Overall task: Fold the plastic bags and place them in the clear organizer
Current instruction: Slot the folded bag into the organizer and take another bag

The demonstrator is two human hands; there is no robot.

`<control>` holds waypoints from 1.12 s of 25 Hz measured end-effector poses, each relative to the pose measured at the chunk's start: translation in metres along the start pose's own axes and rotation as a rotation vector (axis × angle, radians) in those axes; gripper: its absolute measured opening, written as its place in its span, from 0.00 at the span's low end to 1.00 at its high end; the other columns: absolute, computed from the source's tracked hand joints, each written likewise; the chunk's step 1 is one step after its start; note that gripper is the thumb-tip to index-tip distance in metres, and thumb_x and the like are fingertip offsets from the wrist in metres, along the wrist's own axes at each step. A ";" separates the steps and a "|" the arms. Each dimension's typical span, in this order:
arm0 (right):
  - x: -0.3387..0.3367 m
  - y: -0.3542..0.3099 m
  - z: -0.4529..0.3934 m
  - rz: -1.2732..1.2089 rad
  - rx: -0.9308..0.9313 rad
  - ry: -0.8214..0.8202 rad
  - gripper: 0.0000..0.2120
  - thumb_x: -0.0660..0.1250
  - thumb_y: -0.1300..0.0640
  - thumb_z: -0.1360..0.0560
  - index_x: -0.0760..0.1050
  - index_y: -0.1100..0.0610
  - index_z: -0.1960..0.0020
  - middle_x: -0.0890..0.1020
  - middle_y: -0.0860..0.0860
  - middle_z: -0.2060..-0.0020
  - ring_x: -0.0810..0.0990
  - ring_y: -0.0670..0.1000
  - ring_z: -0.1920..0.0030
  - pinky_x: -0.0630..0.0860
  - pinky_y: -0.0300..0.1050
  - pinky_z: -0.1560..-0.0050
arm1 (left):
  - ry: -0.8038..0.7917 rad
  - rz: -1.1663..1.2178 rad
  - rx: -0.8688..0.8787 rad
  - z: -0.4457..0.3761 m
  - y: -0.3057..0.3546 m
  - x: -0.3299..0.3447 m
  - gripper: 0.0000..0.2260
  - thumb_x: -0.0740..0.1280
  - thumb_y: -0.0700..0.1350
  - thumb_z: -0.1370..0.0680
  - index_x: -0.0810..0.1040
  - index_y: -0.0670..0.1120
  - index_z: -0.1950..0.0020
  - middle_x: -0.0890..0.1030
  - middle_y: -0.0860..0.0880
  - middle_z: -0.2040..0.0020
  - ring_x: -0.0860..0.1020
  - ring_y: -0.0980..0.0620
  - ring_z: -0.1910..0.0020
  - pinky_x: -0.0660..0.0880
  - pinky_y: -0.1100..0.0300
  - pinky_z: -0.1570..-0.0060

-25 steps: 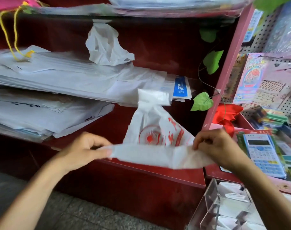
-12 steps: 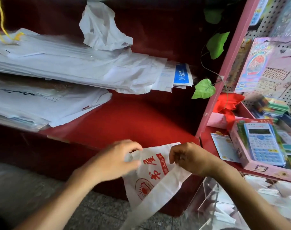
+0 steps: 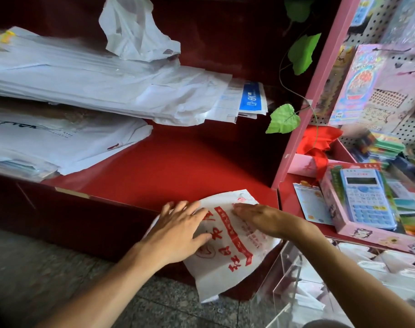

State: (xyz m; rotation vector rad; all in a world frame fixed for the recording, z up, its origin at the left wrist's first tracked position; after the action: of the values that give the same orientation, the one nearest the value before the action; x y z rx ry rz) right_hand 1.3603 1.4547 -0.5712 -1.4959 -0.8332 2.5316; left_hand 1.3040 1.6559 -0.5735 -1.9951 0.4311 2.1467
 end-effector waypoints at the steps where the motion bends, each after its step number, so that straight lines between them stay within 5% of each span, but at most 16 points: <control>1: -0.003 0.002 -0.002 0.011 0.023 -0.009 0.23 0.49 0.45 0.15 0.61 0.50 0.22 0.62 0.46 0.23 0.58 0.48 0.23 0.52 0.41 0.25 | 0.038 0.020 0.013 -0.001 0.002 -0.002 0.27 0.55 0.62 0.18 0.59 0.52 0.22 0.57 0.54 0.22 0.54 0.52 0.23 0.49 0.49 0.25; 6: -0.011 0.017 -0.015 0.341 0.142 0.094 0.24 0.45 0.45 0.16 0.67 0.51 0.27 0.68 0.50 0.27 0.64 0.58 0.27 0.62 0.62 0.29 | 0.156 0.048 0.111 -0.005 0.006 -0.001 0.28 0.52 0.63 0.19 0.65 0.50 0.24 0.65 0.54 0.25 0.62 0.54 0.26 0.57 0.56 0.27; 12: -0.005 0.007 -0.016 0.593 0.161 0.300 0.27 0.47 0.37 0.18 0.70 0.49 0.29 0.71 0.53 0.32 0.69 0.56 0.31 0.62 0.60 0.29 | 0.232 0.072 0.179 -0.012 0.012 0.009 0.23 0.55 0.60 0.20 0.71 0.50 0.30 0.73 0.54 0.33 0.70 0.54 0.33 0.67 0.55 0.32; 15: -0.004 0.003 -0.018 0.551 0.185 0.321 0.29 0.48 0.36 0.19 0.75 0.53 0.34 0.74 0.53 0.41 0.75 0.57 0.38 0.67 0.58 0.33 | 0.271 0.180 0.178 -0.011 0.019 0.000 0.17 0.60 0.61 0.21 0.79 0.50 0.54 0.79 0.56 0.55 0.76 0.59 0.55 0.75 0.60 0.52; 17: -0.005 0.005 -0.018 0.522 0.193 0.338 0.29 0.49 0.35 0.19 0.76 0.54 0.36 0.73 0.53 0.42 0.74 0.57 0.39 0.69 0.57 0.35 | -0.044 0.425 0.000 -0.010 0.015 0.008 0.25 0.60 0.66 0.23 0.77 0.45 0.62 0.79 0.53 0.67 0.77 0.56 0.67 0.74 0.58 0.61; 20: -0.005 0.003 -0.015 0.531 0.164 0.388 0.29 0.50 0.35 0.20 0.77 0.54 0.37 0.73 0.53 0.39 0.73 0.57 0.38 0.71 0.56 0.36 | -0.434 0.587 -0.304 0.001 -0.001 0.027 0.28 0.59 0.70 0.25 0.79 0.46 0.59 0.83 0.49 0.61 0.82 0.48 0.60 0.77 0.57 0.60; 25: -0.002 0.004 -0.017 0.378 0.081 0.429 0.26 0.54 0.36 0.20 0.77 0.57 0.45 0.83 0.52 0.47 0.82 0.55 0.51 0.81 0.52 0.50 | -0.195 1.203 -0.724 0.003 -0.062 0.026 0.20 0.64 0.63 0.23 0.80 0.46 0.56 0.81 0.41 0.45 0.79 0.41 0.48 0.79 0.48 0.48; 28: -0.001 0.006 -0.020 0.398 0.070 0.428 0.24 0.52 0.37 0.19 0.73 0.55 0.41 0.83 0.53 0.47 0.83 0.57 0.52 0.81 0.54 0.52 | -0.334 1.327 -0.779 0.006 -0.076 0.039 0.26 0.62 0.67 0.25 0.80 0.43 0.56 0.81 0.37 0.43 0.78 0.37 0.44 0.77 0.45 0.46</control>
State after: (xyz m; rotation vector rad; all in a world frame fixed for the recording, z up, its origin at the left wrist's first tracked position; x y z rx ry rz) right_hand 1.3784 1.4573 -0.5804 -2.2496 -0.4119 2.2898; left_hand 1.3195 1.7273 -0.6185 -1.6687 1.2724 3.8458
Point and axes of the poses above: each hand's wrist, its own z-axis away from the middle knuckle, its own x-axis out of the palm, y = z × x, the point moved 4 cm from there along -z, towards the middle knuckle
